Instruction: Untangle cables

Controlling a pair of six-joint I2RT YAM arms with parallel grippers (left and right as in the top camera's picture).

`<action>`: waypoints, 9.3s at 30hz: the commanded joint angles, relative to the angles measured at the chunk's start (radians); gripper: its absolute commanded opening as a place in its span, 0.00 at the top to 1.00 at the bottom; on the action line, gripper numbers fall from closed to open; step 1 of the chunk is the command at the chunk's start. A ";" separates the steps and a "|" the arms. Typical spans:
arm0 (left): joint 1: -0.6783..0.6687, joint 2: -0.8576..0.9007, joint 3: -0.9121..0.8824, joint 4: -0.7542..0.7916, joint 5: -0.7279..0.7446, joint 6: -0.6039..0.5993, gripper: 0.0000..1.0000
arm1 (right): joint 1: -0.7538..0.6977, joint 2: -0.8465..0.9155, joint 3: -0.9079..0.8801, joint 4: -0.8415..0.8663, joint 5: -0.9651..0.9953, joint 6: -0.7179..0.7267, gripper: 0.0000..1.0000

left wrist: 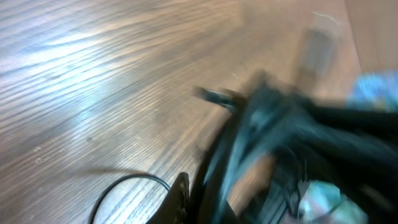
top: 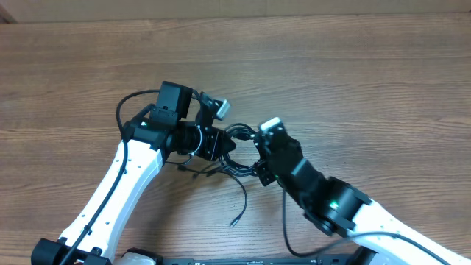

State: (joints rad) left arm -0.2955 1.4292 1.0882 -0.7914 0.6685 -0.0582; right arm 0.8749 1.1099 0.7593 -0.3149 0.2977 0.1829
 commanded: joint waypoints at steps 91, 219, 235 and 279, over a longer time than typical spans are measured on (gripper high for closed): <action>-0.086 -0.010 0.014 0.142 0.305 0.238 0.96 | -0.227 -0.052 0.027 0.001 -0.409 0.532 0.96; 0.248 -0.010 0.014 -0.072 -0.124 -1.745 0.96 | 0.022 0.407 0.026 0.366 -0.402 -0.114 0.64; 0.248 -0.010 0.014 -0.071 0.037 -1.745 0.96 | 0.022 0.454 0.026 0.356 -0.317 -0.114 0.70; 0.468 -0.010 0.014 0.109 0.046 -1.763 0.96 | -0.406 -0.057 0.026 -0.085 -0.681 0.007 0.21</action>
State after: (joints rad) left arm 0.1978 1.4326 1.0874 -0.6834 0.6357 -1.8446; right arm 0.4313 1.0500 0.7845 -0.4393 -0.2527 0.4599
